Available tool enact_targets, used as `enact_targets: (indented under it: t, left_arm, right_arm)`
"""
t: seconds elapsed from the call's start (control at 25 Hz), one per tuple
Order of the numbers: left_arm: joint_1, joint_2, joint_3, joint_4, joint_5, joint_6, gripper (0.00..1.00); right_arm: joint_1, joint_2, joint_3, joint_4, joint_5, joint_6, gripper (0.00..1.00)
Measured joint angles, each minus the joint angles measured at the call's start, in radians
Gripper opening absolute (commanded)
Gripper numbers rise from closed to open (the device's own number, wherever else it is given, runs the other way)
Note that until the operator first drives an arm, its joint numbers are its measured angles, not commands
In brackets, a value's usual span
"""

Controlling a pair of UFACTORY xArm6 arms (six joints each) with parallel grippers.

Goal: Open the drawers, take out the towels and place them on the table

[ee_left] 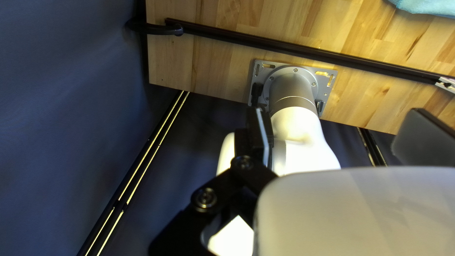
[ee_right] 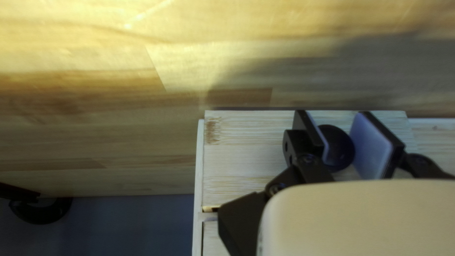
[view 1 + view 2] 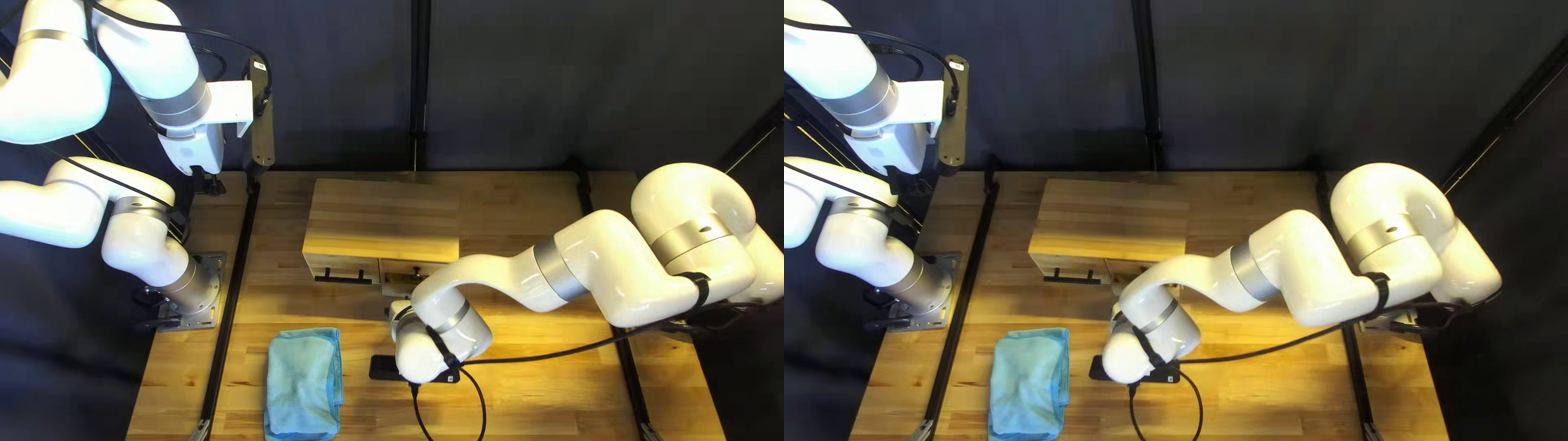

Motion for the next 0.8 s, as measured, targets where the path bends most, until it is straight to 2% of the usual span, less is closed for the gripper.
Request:
enact_targets:
  t: [0.2, 0.32, 0.52, 0.6, 0.8]
  left_arm:
    - [0.000, 0.000, 0.000, 0.000, 0.000, 0.000, 1.00]
    - [0.000, 0.000, 0.000, 0.000, 0.000, 0.000, 1.00]
    - [0.000, 0.000, 0.000, 0.000, 0.000, 0.000, 1.00]
    - [0.000, 0.000, 0.000, 0.000, 0.000, 0.000, 1.00]
    - [0.000, 0.000, 0.000, 0.000, 0.000, 0.000, 1.00]
  right_arm:
    - [0.022, 0.014, -0.036, 0.014, 0.027, -0.005, 0.00]
    - [0.025, 0.022, -0.046, 0.020, 0.028, -0.008, 0.06]
    - [0.027, 0.030, -0.063, 0.027, 0.035, -0.015, 0.00]
    - [0.032, 0.032, -0.068, 0.030, 0.037, -0.016, 0.04]
    - [0.037, 0.046, -0.087, 0.044, 0.040, -0.025, 0.03]
